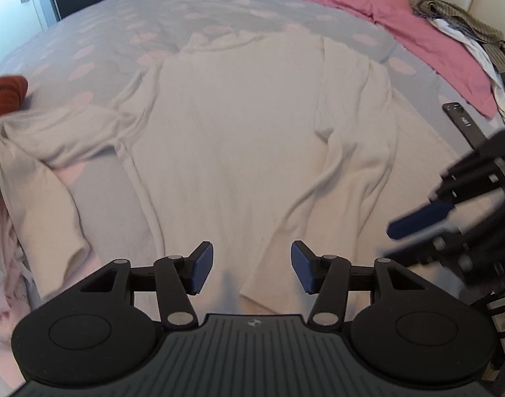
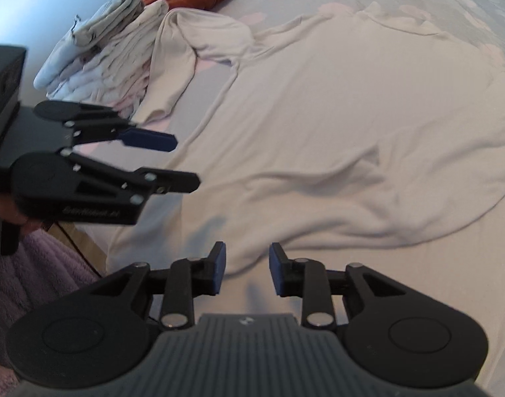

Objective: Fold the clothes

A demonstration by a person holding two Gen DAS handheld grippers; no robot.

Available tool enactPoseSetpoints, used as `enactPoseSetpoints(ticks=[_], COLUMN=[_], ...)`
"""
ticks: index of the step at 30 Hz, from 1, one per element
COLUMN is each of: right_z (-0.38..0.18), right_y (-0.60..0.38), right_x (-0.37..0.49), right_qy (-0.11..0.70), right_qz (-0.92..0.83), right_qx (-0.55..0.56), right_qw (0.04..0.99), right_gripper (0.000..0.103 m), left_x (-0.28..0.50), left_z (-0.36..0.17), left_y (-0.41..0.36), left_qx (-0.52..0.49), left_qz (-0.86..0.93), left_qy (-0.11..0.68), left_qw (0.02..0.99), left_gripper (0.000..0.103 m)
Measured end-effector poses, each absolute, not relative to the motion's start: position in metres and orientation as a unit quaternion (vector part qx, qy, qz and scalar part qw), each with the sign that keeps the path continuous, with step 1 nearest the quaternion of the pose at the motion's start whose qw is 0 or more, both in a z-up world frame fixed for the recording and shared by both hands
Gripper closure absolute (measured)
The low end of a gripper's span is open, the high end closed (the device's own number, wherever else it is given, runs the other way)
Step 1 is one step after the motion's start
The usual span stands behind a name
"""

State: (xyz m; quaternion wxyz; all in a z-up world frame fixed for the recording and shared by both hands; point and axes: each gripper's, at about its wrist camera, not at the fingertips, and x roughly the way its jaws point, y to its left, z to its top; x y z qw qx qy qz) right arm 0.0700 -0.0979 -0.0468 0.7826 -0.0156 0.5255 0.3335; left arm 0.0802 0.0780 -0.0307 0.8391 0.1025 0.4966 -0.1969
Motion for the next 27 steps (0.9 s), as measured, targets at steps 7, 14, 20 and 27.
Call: enactPoseSetpoints(ticks=[7, 14, 20, 27], right_z=[-0.063, -0.077, -0.077, -0.015], right_y=[-0.058, -0.033, -0.023, -0.071], right_x=[0.033, 0.023, 0.018, 0.006], right_qy=[0.470, 0.436, 0.416, 0.413], right_qz=[0.375, 0.390, 0.393, 0.392], right_qx=[-0.115, -0.209, -0.255, -0.222], right_qw=[0.791, 0.784, 0.780, 0.792], right_gripper=[0.064, 0.066, 0.089, 0.090], left_x=[0.088, 0.086, 0.081, 0.042], left_z=[-0.053, -0.061, -0.051, -0.007], left_y=[0.082, 0.073, 0.068, 0.058], left_qx=[0.107, 0.127, 0.145, 0.110], left_qz=[-0.218, -0.229, -0.237, -0.297], left_qy=[0.521, 0.528, 0.523, 0.517], left_qw=[0.818, 0.808, 0.806, 0.795], left_gripper=[0.072, 0.083, 0.097, 0.100])
